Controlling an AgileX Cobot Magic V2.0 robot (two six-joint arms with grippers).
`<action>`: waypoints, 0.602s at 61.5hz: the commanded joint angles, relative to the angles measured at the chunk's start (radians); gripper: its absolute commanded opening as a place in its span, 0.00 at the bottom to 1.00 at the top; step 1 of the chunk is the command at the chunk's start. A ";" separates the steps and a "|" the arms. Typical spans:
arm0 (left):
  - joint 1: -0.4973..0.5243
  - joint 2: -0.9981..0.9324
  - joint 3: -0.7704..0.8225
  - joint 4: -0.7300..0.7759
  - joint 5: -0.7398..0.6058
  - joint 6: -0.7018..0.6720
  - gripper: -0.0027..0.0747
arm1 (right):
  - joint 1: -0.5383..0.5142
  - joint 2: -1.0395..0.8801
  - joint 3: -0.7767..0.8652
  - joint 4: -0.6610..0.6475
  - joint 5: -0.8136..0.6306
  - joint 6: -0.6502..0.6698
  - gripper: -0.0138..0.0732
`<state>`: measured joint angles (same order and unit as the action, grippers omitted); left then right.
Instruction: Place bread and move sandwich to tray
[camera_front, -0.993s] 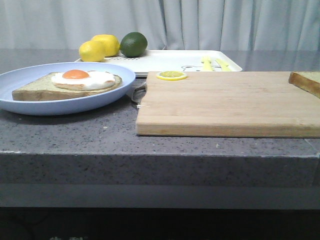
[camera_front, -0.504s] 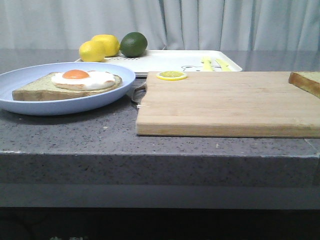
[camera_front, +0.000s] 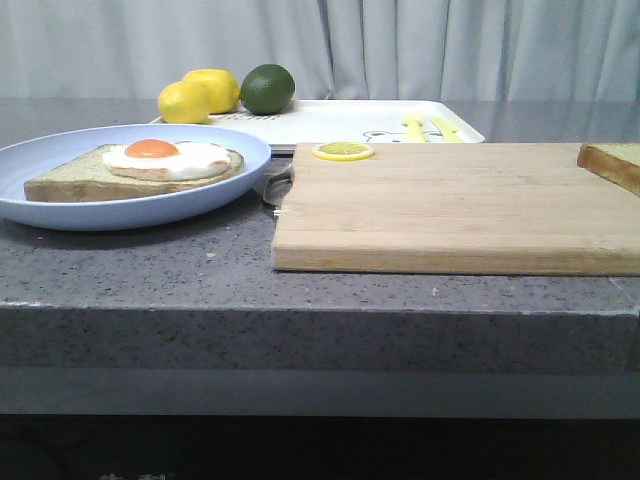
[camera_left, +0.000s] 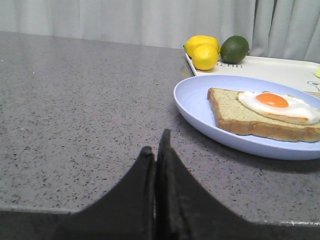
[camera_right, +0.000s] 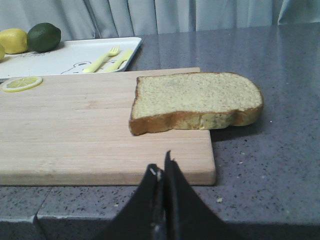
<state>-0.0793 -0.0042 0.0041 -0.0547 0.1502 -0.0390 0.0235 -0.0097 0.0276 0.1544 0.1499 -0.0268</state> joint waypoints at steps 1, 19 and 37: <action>0.002 -0.021 0.000 -0.009 -0.083 -0.008 0.01 | 0.002 -0.017 -0.003 -0.002 -0.074 -0.001 0.09; 0.002 -0.021 0.000 -0.009 -0.084 -0.008 0.01 | 0.002 -0.017 -0.003 0.004 -0.085 -0.001 0.09; 0.002 -0.021 0.000 -0.009 -0.255 -0.008 0.01 | 0.002 -0.017 -0.015 0.008 -0.261 -0.001 0.09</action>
<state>-0.0793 -0.0042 0.0041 -0.0547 0.0690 -0.0390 0.0235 -0.0097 0.0276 0.1622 0.0518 -0.0268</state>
